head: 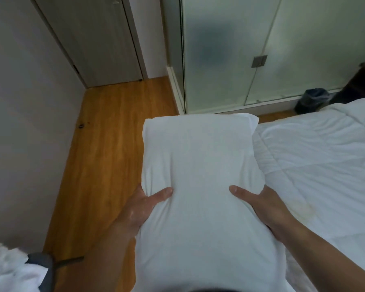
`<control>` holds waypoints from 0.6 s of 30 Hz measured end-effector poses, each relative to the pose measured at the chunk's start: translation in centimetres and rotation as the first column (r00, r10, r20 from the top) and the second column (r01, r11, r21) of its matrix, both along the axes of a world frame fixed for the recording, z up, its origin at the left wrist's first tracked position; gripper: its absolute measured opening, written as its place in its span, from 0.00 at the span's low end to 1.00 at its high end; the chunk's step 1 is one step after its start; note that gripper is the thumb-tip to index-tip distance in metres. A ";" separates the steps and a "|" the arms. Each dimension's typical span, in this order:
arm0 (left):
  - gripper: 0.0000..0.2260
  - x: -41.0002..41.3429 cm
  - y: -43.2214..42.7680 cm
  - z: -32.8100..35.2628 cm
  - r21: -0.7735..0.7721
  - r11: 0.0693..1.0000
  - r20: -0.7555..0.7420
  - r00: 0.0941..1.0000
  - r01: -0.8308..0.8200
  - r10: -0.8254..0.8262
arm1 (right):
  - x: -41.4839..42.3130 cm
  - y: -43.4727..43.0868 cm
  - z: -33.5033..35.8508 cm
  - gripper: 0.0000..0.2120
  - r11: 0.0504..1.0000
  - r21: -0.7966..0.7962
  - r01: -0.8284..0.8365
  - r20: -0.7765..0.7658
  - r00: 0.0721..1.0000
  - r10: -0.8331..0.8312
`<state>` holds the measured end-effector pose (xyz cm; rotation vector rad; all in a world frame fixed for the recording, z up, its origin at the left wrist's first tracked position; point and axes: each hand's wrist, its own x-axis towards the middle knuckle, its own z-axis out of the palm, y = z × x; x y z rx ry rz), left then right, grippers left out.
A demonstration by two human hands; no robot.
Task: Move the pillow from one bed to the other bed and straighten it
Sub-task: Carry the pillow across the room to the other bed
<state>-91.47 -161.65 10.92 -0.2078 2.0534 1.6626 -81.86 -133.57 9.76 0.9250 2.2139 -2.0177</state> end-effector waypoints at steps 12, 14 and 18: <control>0.57 -22.2 10.7 1.3 -0.015 1.000 -0.044 0.999 0.009 -0.010 | -21.1 10.4 1.6 0.19 0.999 -0.033 0.021 0.000 1.000 -0.021; 0.62 -25.8 12.3 1.2 -0.047 0.997 -0.038 0.998 0.056 -0.058 | -23.8 11.6 1.5 0.17 0.998 -0.039 0.055 0.008 0.998 -0.055; 0.56 -33.4 15.3 0.0 0.002 0.993 -0.005 0.993 0.120 -0.120 | -28.8 13.5 0.8 0.18 0.986 -0.048 0.159 0.033 0.987 -0.158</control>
